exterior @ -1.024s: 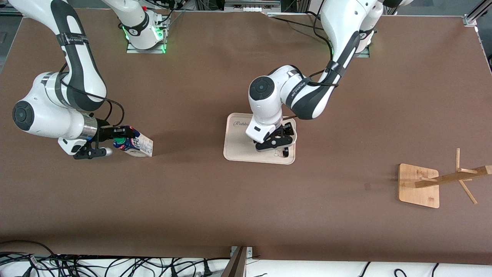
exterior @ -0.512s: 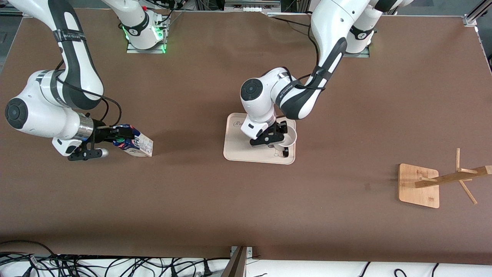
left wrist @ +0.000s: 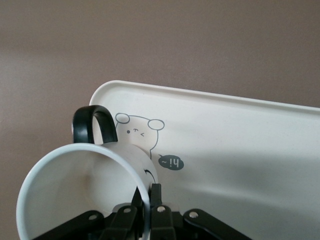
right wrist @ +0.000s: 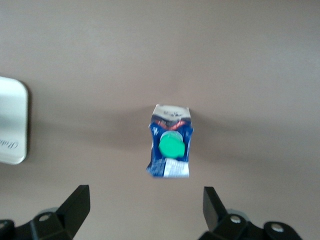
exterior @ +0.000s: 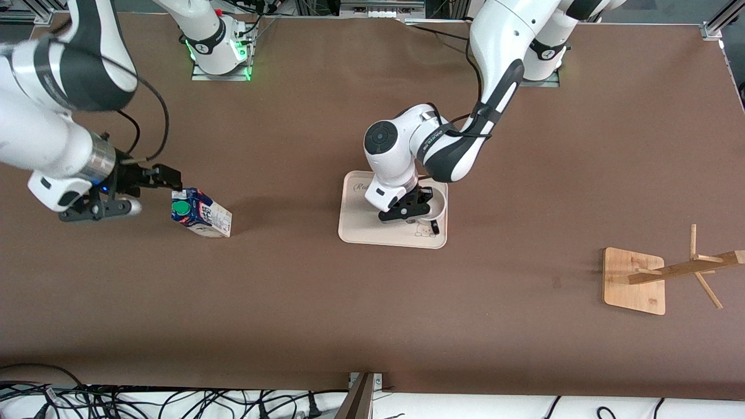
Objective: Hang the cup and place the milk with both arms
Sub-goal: 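Lift the white mug with the left gripper toward the wooden stand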
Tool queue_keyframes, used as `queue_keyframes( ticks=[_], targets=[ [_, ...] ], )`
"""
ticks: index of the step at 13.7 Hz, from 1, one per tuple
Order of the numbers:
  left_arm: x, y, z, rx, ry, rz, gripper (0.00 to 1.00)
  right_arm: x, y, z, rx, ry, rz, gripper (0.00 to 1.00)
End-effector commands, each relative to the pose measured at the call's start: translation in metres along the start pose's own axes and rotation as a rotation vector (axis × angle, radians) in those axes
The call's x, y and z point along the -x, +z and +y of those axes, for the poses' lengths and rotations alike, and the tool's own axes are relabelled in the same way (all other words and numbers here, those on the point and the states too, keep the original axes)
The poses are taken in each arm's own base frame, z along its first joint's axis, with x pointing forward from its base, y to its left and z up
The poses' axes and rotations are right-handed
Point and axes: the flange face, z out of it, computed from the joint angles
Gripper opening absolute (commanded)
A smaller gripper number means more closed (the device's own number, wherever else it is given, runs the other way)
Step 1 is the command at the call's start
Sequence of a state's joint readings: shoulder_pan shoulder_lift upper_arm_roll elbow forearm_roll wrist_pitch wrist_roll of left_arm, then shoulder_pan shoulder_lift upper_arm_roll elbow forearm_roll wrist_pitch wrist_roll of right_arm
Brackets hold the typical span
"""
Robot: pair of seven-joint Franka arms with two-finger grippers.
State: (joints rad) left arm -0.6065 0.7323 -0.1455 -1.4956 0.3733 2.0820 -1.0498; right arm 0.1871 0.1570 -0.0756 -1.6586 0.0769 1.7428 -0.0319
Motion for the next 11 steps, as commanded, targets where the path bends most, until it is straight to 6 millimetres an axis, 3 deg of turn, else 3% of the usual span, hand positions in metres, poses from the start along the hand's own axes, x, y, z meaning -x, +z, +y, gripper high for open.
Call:
queue_keyframes(
  ticks=[1,3,5,8,11],
  targets=[
    [-0.014,-0.041,-0.011,0.010,-0.024,0.056,0.00,0.038,-0.051,0.006,0.035,0.002,0.022,1.00],
    [-0.032,-0.085,-0.033,-0.010,-0.052,0.076,0.00,0.051,-0.071,0.009,0.077,-0.009,0.032,1.00],
    [-0.059,-0.124,-0.073,-0.045,-0.014,0.079,0.00,0.057,-0.082,0.013,0.072,-0.008,0.044,1.00],
    [-0.109,-0.175,-0.168,-0.051,0.050,0.084,0.00,0.052,-0.090,0.018,0.079,0.002,0.055,1.00],
    [-0.151,-0.199,-0.258,-0.039,0.074,0.102,0.00,0.051,-0.097,0.021,0.079,0.022,0.072,1.00]
  ],
)
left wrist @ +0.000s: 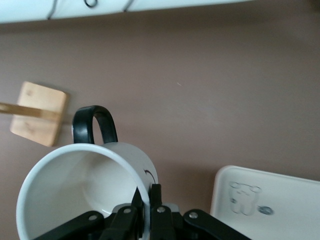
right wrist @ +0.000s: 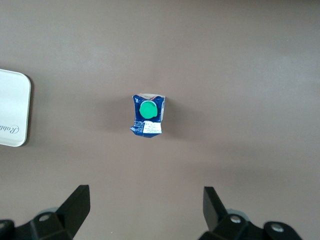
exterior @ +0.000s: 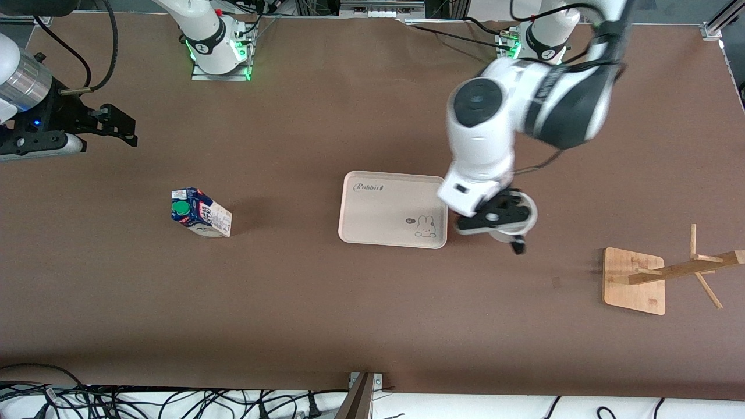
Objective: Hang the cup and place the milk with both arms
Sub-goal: 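Lift the white mug with the left gripper toward the wooden stand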
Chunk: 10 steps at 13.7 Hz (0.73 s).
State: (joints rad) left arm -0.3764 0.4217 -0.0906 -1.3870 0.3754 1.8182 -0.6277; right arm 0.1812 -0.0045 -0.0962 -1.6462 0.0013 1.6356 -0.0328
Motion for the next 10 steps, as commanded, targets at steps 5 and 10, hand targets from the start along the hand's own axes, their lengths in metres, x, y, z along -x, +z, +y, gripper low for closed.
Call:
queue_keyframes(
  ticks=[5,10],
  targets=[
    [-0.055,0.018,-0.198,0.171,0.144,-0.075,0.00,-0.007,-0.005,0.007,0.011,0.007,0.010,1.00],
    [-0.066,0.035,-0.280,0.244,0.177,-0.073,0.00,-0.012,-0.008,0.007,0.007,0.010,0.058,1.00]
  ],
)
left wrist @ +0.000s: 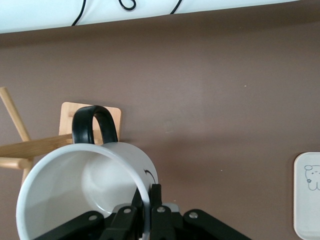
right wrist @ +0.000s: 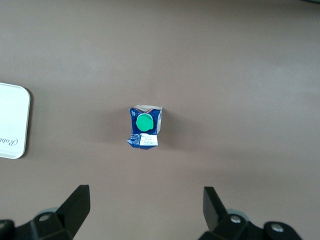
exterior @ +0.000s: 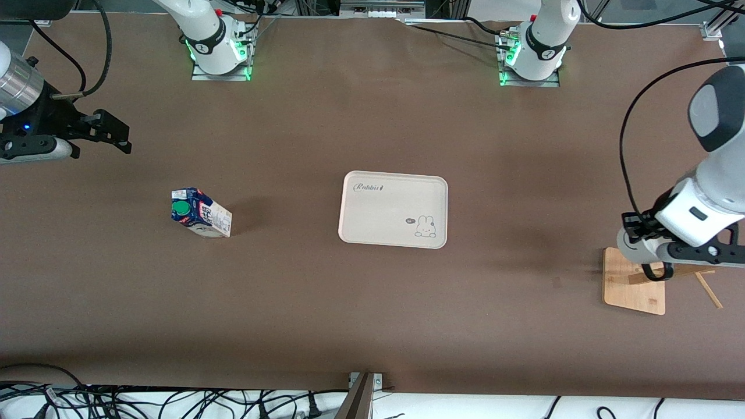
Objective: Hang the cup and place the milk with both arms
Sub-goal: 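Lift the white mug with the left gripper toward the wooden stand, then hang the mug handle on a stand peg with the left gripper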
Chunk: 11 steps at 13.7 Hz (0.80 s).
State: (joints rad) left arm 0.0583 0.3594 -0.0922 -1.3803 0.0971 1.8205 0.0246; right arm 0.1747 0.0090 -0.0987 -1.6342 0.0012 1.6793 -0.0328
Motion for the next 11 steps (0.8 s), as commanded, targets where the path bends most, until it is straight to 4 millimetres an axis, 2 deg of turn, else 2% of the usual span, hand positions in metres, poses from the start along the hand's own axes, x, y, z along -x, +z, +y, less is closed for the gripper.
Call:
queue_keyframes(
  ticks=[1,3,8,11],
  targets=[
    [0.004,-0.010,-0.022,0.021,0.052,0.010,0.00,-0.005,-0.006,0.002,0.004,0.000,0.021,1.00],
    [0.006,-0.010,-0.038,0.019,0.062,0.009,0.00,-0.004,-0.006,0.002,0.004,0.000,0.018,1.00],
    [0.015,-0.011,-0.050,0.019,0.044,-0.031,0.00,-0.004,-0.006,-0.002,0.002,-0.006,0.019,1.00],
    [0.021,-0.007,-0.071,0.022,0.015,-0.057,0.00,-0.004,-0.006,-0.004,0.002,-0.008,0.015,1.00]
  ],
)
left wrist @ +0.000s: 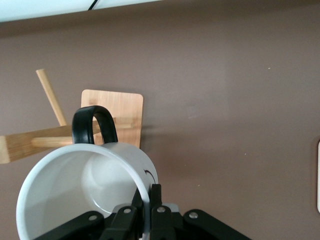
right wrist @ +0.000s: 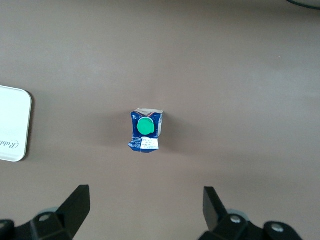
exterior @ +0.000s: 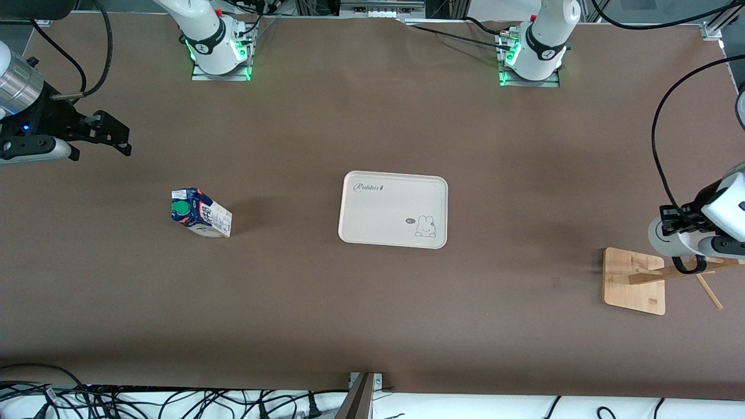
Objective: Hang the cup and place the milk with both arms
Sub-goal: 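Hang the mug handle on a stand peg with the left gripper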
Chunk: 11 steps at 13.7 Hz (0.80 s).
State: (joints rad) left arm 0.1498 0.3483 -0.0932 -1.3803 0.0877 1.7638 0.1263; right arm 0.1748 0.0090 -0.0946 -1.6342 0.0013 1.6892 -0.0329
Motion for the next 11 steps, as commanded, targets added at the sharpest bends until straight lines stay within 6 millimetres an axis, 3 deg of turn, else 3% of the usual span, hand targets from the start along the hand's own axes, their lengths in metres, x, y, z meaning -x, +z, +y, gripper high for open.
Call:
queue_keyframes(
  ticks=[1,2,3,4,5,11],
  targets=[
    [0.009,-0.007,-0.018,0.014,-0.002,-0.007,0.00,-0.002,-0.005,-0.001,0.002,-0.004,0.005,1.00],
    [0.010,-0.006,-0.022,0.015,-0.007,-0.010,0.00,-0.002,-0.005,-0.001,0.002,-0.005,0.005,1.00],
    [0.011,-0.005,-0.024,0.015,-0.005,-0.013,0.28,-0.002,-0.005,-0.001,0.002,-0.005,0.003,1.00],
    [0.011,-0.005,-0.026,0.016,-0.005,-0.016,0.91,-0.002,-0.005,-0.001,0.002,-0.005,0.002,1.00],
    [0.012,-0.005,-0.026,0.018,-0.010,-0.021,1.00,-0.002,-0.004,-0.001,0.002,-0.005,-0.002,1.00],
    [0.012,-0.015,-0.017,0.018,-0.007,-0.008,1.00,-0.001,-0.005,-0.001,0.002,-0.004,0.000,1.00]
  ],
)
